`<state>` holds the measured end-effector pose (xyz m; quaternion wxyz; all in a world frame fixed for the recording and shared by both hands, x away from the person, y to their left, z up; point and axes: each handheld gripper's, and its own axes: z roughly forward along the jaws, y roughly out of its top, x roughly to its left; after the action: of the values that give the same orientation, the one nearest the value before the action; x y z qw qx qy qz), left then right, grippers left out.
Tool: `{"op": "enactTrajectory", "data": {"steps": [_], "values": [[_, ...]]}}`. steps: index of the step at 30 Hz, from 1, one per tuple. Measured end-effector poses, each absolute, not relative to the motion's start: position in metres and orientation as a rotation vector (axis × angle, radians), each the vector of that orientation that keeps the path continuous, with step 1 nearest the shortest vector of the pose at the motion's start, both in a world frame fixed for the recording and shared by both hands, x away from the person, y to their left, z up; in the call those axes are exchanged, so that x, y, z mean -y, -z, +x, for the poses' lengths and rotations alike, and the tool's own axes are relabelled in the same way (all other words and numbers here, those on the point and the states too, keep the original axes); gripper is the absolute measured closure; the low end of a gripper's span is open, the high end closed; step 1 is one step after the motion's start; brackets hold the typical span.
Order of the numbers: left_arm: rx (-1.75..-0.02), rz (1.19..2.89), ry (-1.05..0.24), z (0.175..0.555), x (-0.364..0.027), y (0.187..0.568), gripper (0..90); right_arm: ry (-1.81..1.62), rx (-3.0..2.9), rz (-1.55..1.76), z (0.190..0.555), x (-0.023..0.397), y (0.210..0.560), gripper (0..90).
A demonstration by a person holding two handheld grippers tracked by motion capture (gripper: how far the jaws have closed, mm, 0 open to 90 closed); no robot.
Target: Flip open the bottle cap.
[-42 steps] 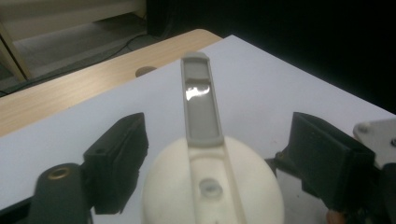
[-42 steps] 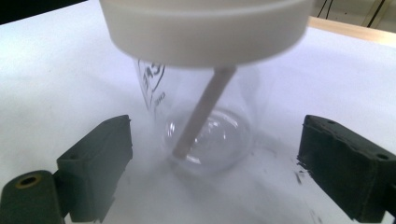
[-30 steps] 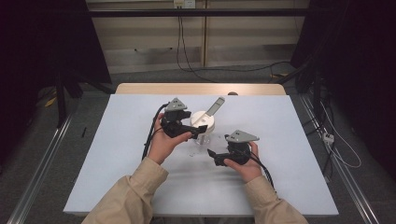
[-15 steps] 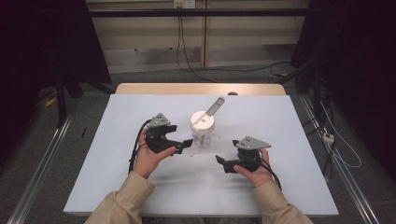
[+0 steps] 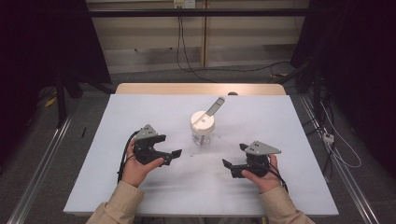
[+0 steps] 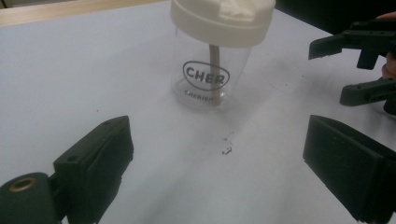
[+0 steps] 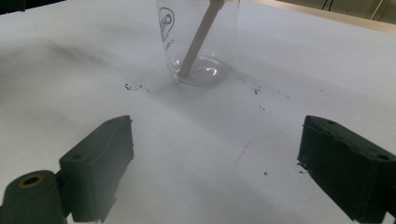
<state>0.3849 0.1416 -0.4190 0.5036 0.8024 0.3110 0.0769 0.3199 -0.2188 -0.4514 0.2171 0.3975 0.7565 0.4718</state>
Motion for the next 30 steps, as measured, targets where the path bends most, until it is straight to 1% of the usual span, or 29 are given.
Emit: {"op": "enactTrajectory", "data": {"steps": [16, 30], "values": [[-0.793, 1.930, -0.215, 0.368, -0.179, 0.429, 8.0, -1.298, -2.096, 1.083, 0.305, 0.231, 0.452, 9.8], [-0.820, 1.946, -0.240, 0.364, -0.196, 0.435, 7.9, -1.296, -2.081, 1.097, 0.296, 0.244, 0.452, 9.8]]}}
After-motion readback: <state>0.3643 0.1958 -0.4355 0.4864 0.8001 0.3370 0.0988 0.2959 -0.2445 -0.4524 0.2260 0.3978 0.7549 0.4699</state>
